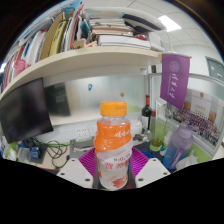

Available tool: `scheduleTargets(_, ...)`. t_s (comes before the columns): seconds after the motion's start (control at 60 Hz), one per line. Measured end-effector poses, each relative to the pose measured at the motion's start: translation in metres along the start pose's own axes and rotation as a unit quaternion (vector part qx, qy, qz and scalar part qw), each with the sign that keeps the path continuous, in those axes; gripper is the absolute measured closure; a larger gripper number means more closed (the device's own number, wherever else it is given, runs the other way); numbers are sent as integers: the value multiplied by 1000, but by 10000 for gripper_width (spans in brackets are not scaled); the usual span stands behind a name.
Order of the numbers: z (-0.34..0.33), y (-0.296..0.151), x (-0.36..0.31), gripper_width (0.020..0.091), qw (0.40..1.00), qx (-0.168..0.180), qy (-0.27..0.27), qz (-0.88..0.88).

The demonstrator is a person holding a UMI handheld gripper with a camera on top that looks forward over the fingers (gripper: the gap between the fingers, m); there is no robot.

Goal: Pour water

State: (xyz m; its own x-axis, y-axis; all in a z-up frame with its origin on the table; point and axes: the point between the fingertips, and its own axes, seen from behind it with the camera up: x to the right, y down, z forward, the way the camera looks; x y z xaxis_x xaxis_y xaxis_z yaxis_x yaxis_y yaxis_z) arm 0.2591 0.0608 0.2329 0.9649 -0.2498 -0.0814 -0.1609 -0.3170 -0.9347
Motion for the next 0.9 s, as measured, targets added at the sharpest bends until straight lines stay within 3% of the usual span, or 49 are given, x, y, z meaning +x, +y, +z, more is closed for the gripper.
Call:
scheduleTargets(0.117, 26, 29, 32, 680, 999, 10, 9, -39)
scheduleTargets(0.283, 56, 86, 68, 681, 998, -17, 23, -58)
scheduleTargets(0.467, 71, 138, 78, 659, 997, -41, 3, -63)
scheduleTargets(0.5, 72, 130, 78, 660, 998, -17, 0, -54)
scheduleTargets(0.583, 74, 130, 83, 651, 1000, -5, -3, -25)
scheduleTargets(0.733, 70, 133, 83, 592, 999, -11, -10, -33)
scheduleTargets(0.833, 64, 141, 85, 542, 999, -36, -5, -36)
scheduleTargets(0.9, 58, 151, 86, 451, 998, -64, -2, -20)
